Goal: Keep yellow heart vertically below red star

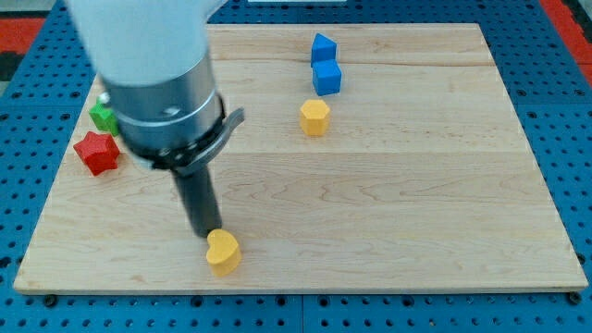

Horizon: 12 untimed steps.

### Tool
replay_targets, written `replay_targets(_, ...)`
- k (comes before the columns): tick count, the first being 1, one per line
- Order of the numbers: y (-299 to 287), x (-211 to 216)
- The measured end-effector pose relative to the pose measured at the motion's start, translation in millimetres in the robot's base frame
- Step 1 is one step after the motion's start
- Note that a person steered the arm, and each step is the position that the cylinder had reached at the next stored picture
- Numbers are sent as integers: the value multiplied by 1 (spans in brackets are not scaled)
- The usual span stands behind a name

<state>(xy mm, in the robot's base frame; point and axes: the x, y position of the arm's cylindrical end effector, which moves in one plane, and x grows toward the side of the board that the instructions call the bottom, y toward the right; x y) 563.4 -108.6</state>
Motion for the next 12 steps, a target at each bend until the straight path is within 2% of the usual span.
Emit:
replay_targets(2, 18, 18)
replay_targets(4, -69, 26)
replay_targets(5, -74, 55)
replay_targets(6, -40, 55)
replay_targets(7, 31, 47)
replay_targets(8, 59, 45)
replay_targets(10, 60, 36)
replay_targets(11, 60, -3)
replay_targets(12, 65, -22)
